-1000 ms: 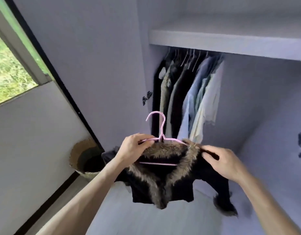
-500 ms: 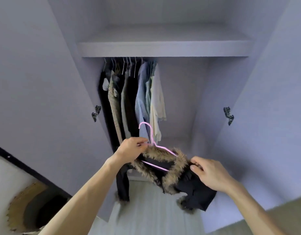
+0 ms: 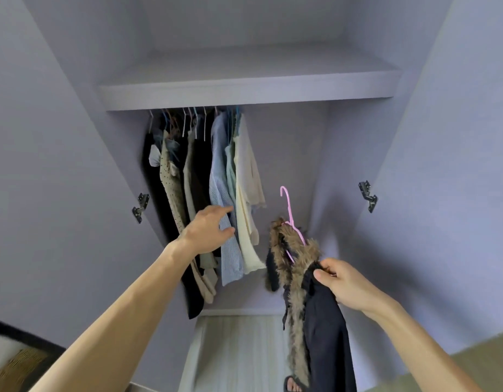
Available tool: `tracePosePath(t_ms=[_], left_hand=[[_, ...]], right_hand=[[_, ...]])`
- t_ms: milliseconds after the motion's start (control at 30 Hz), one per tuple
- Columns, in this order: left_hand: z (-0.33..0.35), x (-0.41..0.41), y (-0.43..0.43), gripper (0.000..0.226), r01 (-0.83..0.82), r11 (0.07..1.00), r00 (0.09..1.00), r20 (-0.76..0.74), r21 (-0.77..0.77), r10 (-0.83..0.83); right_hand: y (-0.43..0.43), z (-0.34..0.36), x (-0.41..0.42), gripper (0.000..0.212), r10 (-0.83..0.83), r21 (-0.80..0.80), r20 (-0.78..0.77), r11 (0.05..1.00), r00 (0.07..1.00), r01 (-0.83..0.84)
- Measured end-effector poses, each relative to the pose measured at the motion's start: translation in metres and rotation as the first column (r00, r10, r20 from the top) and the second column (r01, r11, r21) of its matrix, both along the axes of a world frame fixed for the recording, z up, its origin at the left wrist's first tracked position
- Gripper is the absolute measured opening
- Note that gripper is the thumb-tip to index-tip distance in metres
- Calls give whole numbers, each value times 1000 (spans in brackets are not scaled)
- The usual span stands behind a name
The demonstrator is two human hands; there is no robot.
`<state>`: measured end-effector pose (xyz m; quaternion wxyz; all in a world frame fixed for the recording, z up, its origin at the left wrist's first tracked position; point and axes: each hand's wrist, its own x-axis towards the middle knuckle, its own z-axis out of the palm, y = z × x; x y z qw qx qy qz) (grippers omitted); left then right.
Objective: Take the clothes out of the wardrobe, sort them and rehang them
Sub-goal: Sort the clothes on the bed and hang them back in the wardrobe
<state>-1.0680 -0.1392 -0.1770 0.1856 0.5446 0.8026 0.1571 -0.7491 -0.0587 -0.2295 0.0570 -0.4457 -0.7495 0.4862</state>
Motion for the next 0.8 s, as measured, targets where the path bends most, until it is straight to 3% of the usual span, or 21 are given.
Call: tracePosePath(t_ms=[133, 233, 400, 633, 800], left_hand=[[43, -25, 35, 73, -77, 982, 965, -234, 173, 116], [80, -48, 65, 75, -96, 937, 910, -351, 337, 219], [128, -83, 111, 75, -71, 907, 798, -522, 415, 301], [131, -103, 163, 68, -145, 922, 782, -530, 358, 329], [105, -103, 184, 69, -187, 847, 789, -438, 498, 431]], right_hand=[[45, 6, -35, 18, -1, 16, -45, 1000, 999, 2], [89, 12, -67, 31, 12, 65, -45, 998, 999, -10], [159, 31, -123, 40, 16, 197, -73, 980, 997, -1], [230, 56, -198, 36, 8, 278, -147, 960, 989, 33], [266, 60, -240, 37, 8, 271, -147, 962, 989, 33]])
